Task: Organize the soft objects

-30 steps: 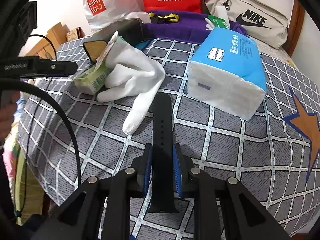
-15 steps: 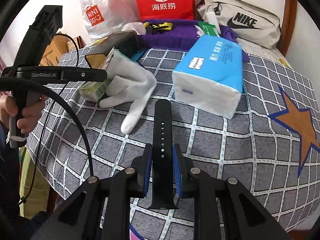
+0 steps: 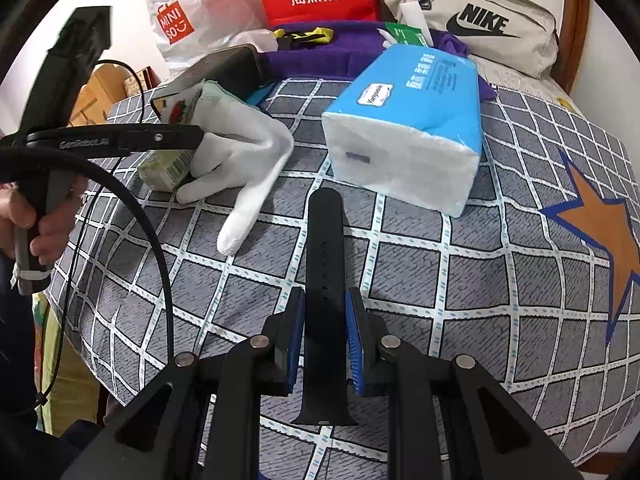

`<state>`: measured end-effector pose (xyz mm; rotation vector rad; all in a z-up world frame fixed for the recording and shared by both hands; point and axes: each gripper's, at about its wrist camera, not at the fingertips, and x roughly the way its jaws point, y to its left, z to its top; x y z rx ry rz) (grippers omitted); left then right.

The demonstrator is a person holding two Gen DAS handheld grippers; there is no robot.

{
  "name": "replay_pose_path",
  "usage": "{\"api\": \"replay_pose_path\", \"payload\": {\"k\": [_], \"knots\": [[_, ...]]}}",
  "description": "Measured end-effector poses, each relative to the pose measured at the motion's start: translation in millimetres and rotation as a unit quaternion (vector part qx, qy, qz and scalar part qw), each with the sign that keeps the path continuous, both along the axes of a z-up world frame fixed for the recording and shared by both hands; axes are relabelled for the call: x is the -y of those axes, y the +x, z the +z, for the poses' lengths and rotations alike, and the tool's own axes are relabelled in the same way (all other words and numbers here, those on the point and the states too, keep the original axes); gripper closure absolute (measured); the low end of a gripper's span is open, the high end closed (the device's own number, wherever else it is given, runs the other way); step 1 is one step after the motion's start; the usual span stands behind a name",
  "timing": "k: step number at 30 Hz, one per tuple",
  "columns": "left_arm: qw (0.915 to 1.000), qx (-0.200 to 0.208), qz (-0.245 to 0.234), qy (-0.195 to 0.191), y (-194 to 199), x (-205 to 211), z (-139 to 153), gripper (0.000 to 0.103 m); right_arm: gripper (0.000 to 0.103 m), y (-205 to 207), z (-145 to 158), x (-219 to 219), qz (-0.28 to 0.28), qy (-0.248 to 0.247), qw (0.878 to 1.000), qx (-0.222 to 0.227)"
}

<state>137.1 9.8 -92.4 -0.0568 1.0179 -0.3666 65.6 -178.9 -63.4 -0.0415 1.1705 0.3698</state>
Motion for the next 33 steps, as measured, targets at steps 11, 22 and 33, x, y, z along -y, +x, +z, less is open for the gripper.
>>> {"api": "replay_pose_path", "payload": {"k": [11,22,33], "knots": [[0.9994,0.034,0.01,-0.002,-16,-22,16,0.07,0.082,0,-2,-3,0.002,-0.014,1.0,0.003],[0.9988,0.038,0.027,-0.014,-4,-34,12,0.091,0.082,0,-1,-6,0.002,-0.026,1.0,0.004],[0.9977,0.047,0.036,-0.032,-4,-37,14,0.095,0.082,4,-5,-6,-0.006,-0.024,1.0,0.011]]}}
